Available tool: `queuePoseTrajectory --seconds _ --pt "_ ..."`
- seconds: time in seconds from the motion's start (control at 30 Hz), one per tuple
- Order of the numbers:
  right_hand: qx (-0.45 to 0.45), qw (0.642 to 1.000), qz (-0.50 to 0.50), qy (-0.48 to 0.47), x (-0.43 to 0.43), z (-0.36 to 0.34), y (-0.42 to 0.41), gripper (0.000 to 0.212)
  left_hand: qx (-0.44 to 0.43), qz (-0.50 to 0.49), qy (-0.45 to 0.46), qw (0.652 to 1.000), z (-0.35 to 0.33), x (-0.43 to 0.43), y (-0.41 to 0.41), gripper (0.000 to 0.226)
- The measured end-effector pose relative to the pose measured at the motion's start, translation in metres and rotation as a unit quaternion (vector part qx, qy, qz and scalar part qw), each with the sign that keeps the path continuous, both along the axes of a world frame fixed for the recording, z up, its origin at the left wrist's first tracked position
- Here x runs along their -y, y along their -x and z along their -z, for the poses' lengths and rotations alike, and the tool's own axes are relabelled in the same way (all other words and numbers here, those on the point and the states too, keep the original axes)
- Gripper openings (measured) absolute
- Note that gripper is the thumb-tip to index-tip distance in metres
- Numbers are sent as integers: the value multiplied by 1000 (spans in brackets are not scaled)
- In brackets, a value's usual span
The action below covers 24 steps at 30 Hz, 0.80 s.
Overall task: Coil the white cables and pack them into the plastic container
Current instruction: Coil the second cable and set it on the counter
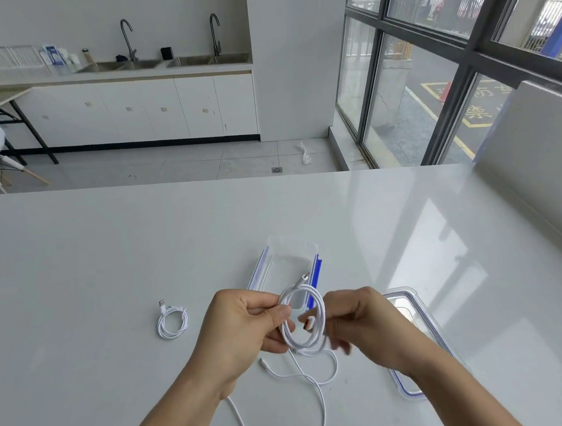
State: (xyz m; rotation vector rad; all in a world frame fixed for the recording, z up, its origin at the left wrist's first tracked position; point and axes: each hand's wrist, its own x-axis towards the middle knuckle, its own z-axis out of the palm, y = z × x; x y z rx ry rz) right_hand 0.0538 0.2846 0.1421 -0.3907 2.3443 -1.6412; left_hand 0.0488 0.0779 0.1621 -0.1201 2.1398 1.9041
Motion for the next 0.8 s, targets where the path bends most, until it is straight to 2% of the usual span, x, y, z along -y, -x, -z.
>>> queuePoseTrajectory --seconds 0.07,0.2,0.23,0.3,0.43,0.53,0.63,0.73,0.8 --pt "48 991 18 124 0 5 1 31 -4 -4 22 1000 1 3 0 20" --pt "112 946 17 305 -1 16 -2 49 -13 -19 58 998 2 7 0 22" --pt "103 943 -1 316 0 17 -4 55 -12 -23 59 998 3 8 0 22" --pt "50 961 -16 271 4 21 -8 54 -11 -26 59 998 4 8 0 22" --pt "-16 980 51 191 18 23 -11 20 -21 -34 70 997 6 5 0 23" --pt "-23 977 100 189 20 19 -12 10 -19 -48 67 996 7 5 1 25" --pt "-5 937 174 303 15 17 -12 36 -27 -73 61 995 10 7 1 25" --pt "56 876 228 422 16 10 -11 25 -46 -94 47 993 13 7 1 22" --pt "106 852 255 445 15 9 -10 22 -60 -102 40 992 15 6 1 20"
